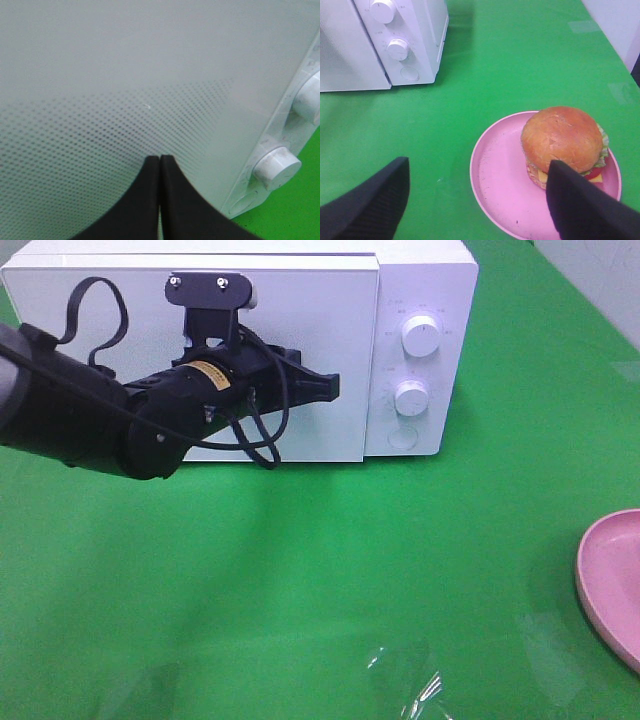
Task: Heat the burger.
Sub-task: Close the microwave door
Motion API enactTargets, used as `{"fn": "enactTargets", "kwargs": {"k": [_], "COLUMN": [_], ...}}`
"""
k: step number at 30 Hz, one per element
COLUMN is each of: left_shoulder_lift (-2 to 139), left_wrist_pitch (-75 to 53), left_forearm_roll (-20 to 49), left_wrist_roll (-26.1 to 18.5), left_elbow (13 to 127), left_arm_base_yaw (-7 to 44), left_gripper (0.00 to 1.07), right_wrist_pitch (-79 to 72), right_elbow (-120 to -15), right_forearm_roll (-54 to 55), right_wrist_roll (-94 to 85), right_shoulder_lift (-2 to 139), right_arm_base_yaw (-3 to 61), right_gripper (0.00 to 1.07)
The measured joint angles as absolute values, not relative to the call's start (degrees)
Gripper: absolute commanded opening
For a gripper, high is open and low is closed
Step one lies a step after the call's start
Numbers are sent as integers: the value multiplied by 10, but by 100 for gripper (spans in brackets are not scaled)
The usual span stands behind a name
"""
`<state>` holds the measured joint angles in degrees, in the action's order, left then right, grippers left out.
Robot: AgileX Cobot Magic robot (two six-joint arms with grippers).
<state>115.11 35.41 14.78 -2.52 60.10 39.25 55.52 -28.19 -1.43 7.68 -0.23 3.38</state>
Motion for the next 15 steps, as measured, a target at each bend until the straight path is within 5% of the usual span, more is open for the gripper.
{"fn": "enactTargets", "kwargs": {"k": [15], "left_shoulder_lift": [1157], "left_wrist_pitch": [265], "left_forearm_roll": [191], "left_wrist_roll": [-87], "left_elbow": [651], "left_arm_base_yaw": [401], "left_gripper": [2], "right_wrist_pitch": [555], "right_elbow": [-282], "right_forearm_roll": [-14], "right_wrist_roll": [77], "right_shoulder_lift": [-2], "right_arm_base_yaw": [34], "right_gripper": [73]}}
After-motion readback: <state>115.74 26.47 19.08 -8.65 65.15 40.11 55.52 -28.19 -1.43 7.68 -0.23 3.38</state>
